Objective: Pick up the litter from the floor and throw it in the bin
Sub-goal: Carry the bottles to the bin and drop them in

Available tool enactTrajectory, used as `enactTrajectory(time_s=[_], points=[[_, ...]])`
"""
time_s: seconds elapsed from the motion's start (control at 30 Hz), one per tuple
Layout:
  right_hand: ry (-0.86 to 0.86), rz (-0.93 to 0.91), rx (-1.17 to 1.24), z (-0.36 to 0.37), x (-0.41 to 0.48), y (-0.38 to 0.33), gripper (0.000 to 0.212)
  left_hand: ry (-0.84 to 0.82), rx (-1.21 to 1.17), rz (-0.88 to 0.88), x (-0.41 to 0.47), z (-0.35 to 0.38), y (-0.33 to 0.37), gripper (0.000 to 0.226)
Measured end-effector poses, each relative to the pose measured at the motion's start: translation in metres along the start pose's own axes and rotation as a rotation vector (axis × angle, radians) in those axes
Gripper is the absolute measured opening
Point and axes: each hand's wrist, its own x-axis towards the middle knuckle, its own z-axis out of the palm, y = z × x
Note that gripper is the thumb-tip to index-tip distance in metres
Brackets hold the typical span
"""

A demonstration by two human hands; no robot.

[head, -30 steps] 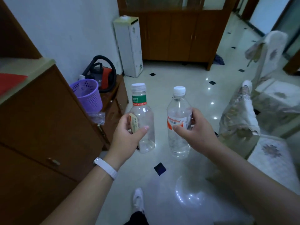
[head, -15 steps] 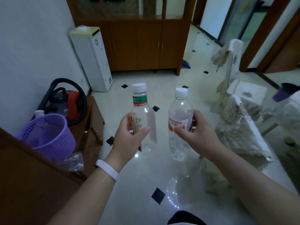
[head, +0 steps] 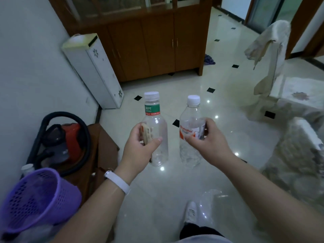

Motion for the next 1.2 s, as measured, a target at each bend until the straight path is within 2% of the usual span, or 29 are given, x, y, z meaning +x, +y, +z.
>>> enactTrajectory(time_s=[0.27,0.53,0.67,0.97,1.07,1.2], points=[[0.037,-0.040,-0.049,-0.029,0.145,-0.023,0.039,-0.041,-0.008,0.019,0.133,0.033,0.030,0.045],[0.096,0.033,-0.051,-0.017,0.248,-0.012,0.034,-0.071,-0.020,-0.029,0.253,0.047,0.013,0.054],[0.089,0.066,-0.084,-0.004,0.313,-0.011,0.037,-0.105,-0.071,-0.029,0.333,0.054,-0.003,0.048],[0.246,0.074,-0.185,0.015,0.474,-0.054,0.044,-0.296,-0.159,0.015,0.533,0.058,0.008,0.045],[0.307,0.040,-0.184,0.017,0.515,-0.069,0.043,-0.376,-0.140,0.034,0.586,0.066,0.015,0.048],[0.345,0.093,-0.158,0.008,0.556,-0.065,0.039,-0.436,-0.117,0.048,0.638,0.085,0.018,0.043]])
